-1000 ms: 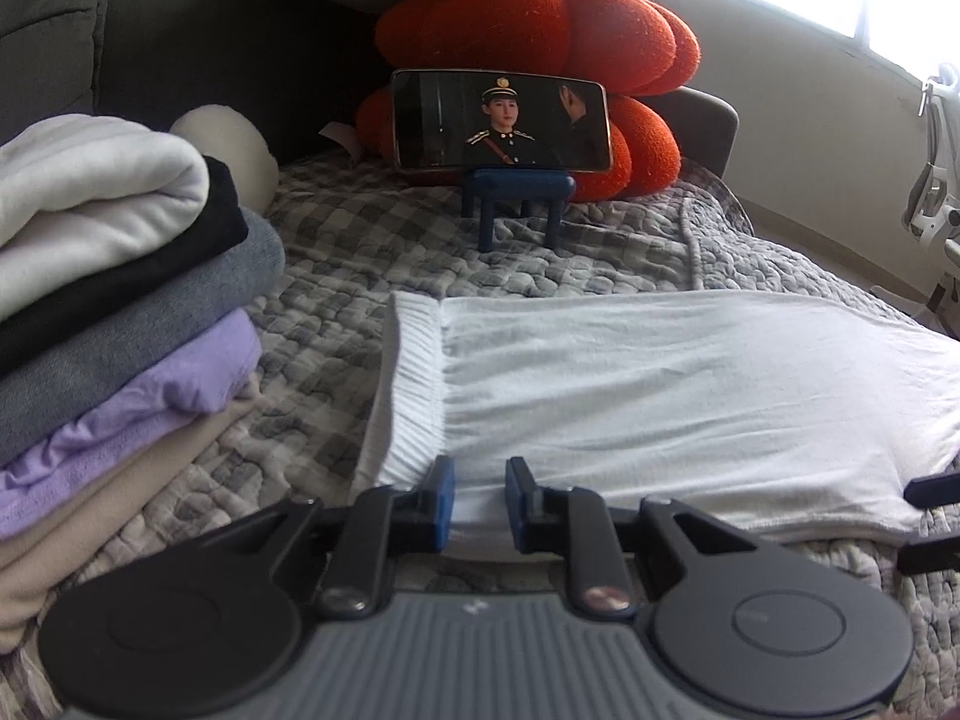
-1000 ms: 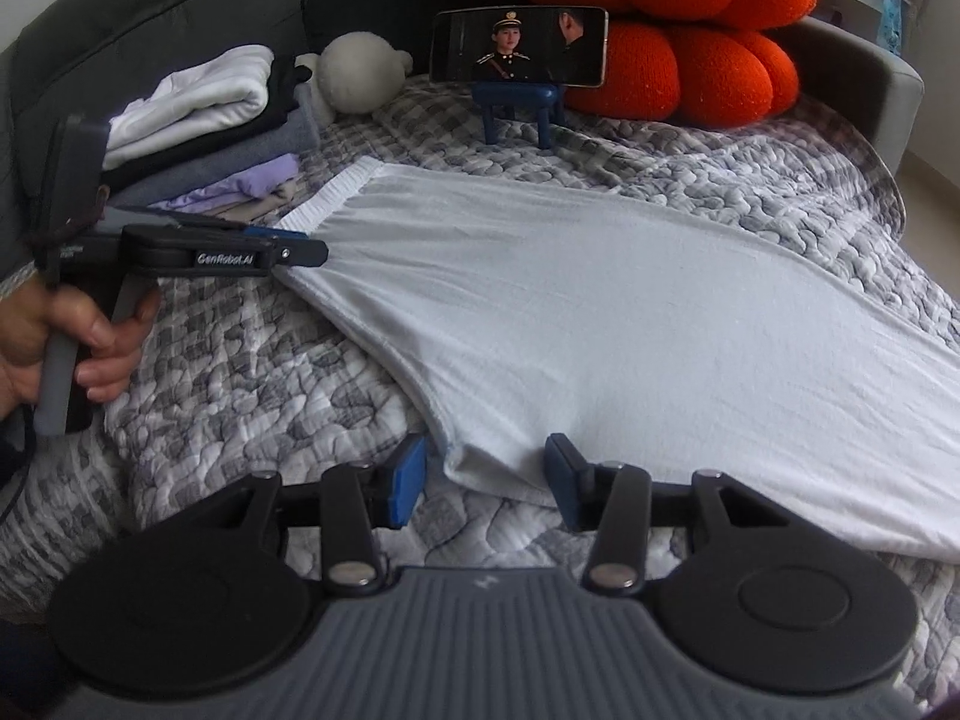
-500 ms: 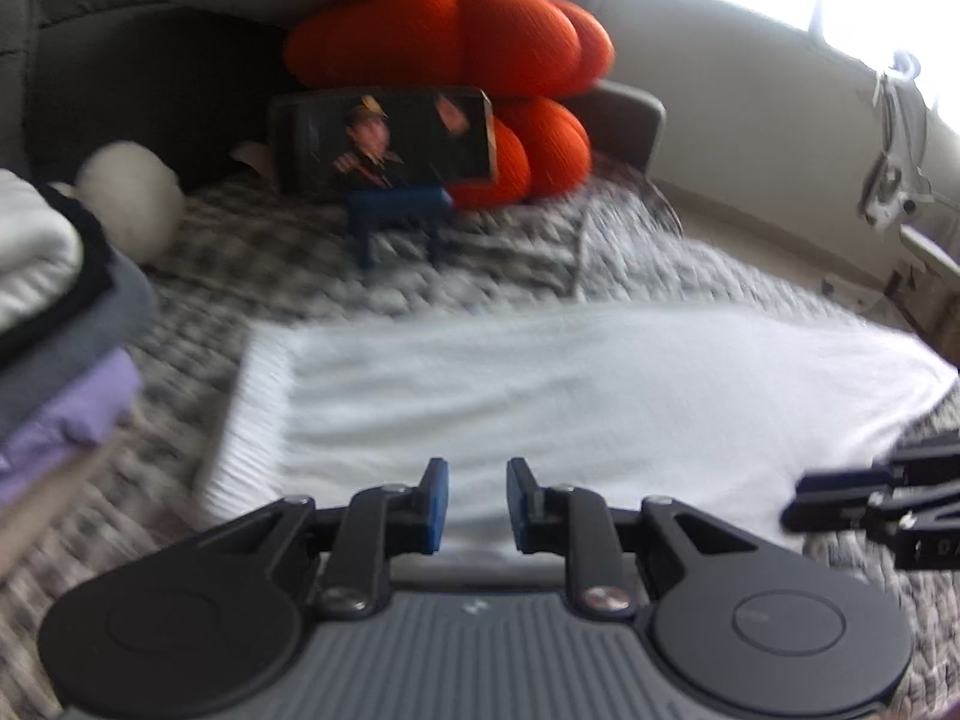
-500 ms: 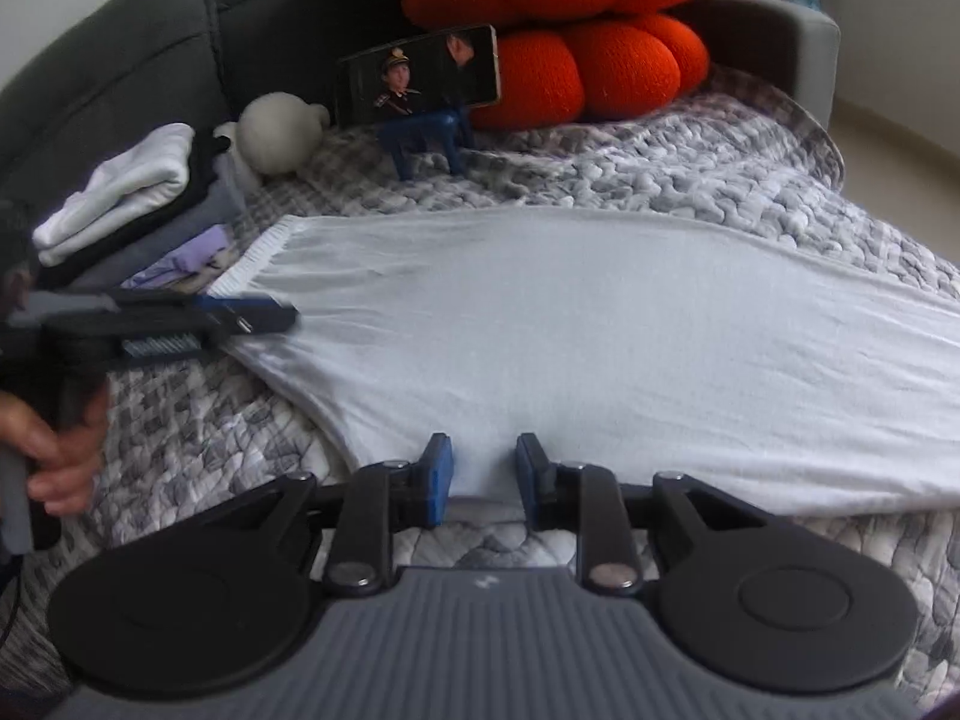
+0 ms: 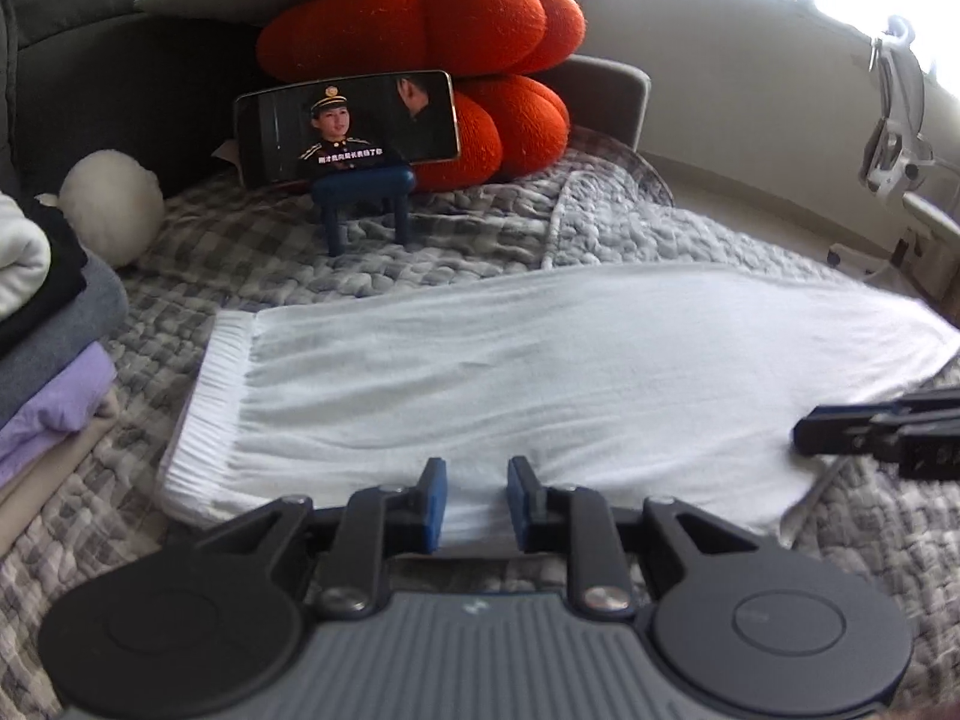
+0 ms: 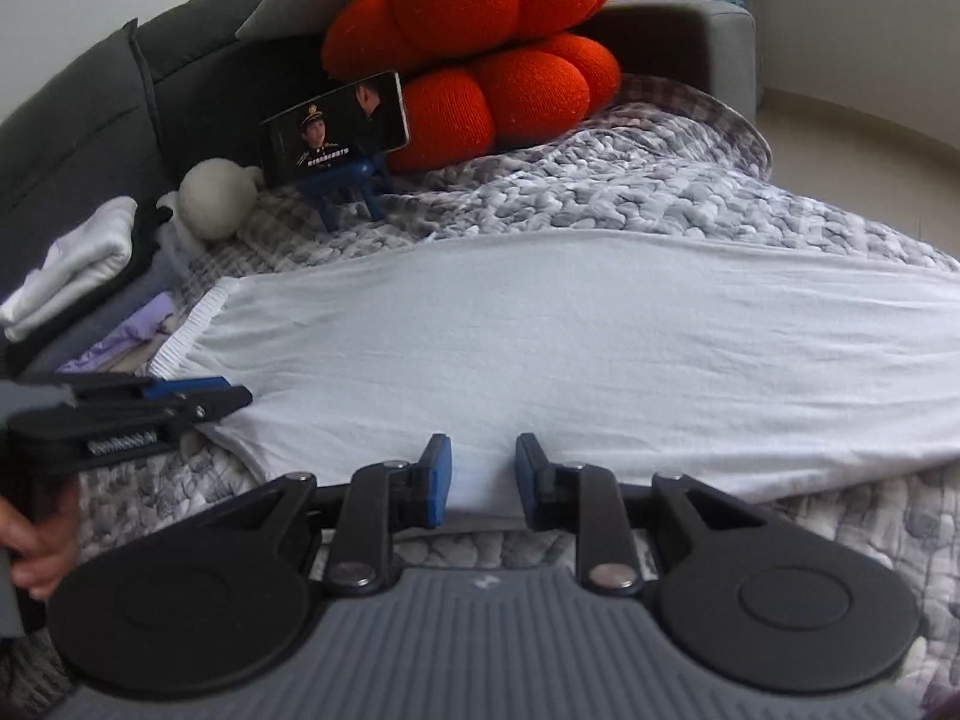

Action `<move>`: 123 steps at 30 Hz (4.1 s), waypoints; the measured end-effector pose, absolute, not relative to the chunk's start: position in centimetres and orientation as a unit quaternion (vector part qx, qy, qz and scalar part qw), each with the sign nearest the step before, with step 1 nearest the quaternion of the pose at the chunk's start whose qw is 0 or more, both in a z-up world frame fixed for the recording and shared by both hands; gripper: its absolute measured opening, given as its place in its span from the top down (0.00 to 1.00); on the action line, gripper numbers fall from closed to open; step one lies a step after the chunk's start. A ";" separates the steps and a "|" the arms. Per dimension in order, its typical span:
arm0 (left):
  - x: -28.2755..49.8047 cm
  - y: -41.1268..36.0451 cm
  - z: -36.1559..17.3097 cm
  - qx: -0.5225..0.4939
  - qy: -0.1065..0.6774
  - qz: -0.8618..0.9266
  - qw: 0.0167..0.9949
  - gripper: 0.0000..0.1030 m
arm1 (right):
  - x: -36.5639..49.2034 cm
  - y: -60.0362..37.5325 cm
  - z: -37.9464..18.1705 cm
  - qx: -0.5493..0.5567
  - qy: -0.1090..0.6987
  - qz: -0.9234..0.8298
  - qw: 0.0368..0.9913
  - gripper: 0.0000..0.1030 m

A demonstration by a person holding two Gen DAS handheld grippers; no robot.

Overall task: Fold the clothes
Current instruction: 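Open the left tool while the right tool returns over the waistband, then move the open right tool along the trousers to the hem end, then close the right tool on the trouser hem, then lift the hem with the right tool and carry it toward the left tool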

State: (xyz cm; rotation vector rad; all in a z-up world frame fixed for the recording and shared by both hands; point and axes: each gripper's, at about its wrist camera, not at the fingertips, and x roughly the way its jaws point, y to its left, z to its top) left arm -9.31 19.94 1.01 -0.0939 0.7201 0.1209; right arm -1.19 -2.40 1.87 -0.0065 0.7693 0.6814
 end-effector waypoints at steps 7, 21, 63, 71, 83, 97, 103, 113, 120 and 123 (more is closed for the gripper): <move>-9.4 19.4 2.2 -0.044 0.347 0.052 0.936 0.77 | 0.7 -5.7 1.4 0.045 0.364 0.274 0.889 0.74; -9.7 12.9 1.8 0.067 0.336 -0.050 0.938 0.77 | 4.2 -15.1 1.4 0.095 0.344 0.189 0.915 0.71; -9.7 12.6 1.6 0.054 0.354 -0.075 0.931 0.73 | 7.6 -34.5 0.5 0.358 0.287 -0.055 0.887 0.77; -9.5 12.9 1.4 0.028 0.360 -0.062 0.930 0.73 | 7.9 -32.0 1.7 0.275 0.272 -0.095 0.917 0.54; -11.0 13.0 1.6 0.023 0.358 -0.068 0.931 0.73 | 9.5 -29.1 -0.1 0.165 0.285 -0.104 0.938 0.64; -11.4 13.3 1.6 0.033 0.370 -0.093 0.924 0.73 | 9.0 -29.6 0.0 0.221 0.258 -0.114 0.934 0.94; -10.9 14.0 2.1 0.015 0.373 -0.095 0.923 0.68 | 8.3 -28.0 1.7 0.207 0.222 -0.105 0.947 0.94; -9.7 19.8 3.4 -0.115 0.349 -0.044 0.929 0.56 | 5.8 -18.7 7.2 0.077 0.137 0.002 0.988 0.94; -9.1 24.2 3.1 -0.245 0.325 0.002 0.913 0.56 | 1.6 -2.8 7.7 -0.056 0.137 0.206 0.967 0.94; -9.1 25.2 2.9 -0.279 0.318 0.006 0.906 0.56 | -1.0 4.0 5.0 -0.144 0.177 0.287 0.930 0.94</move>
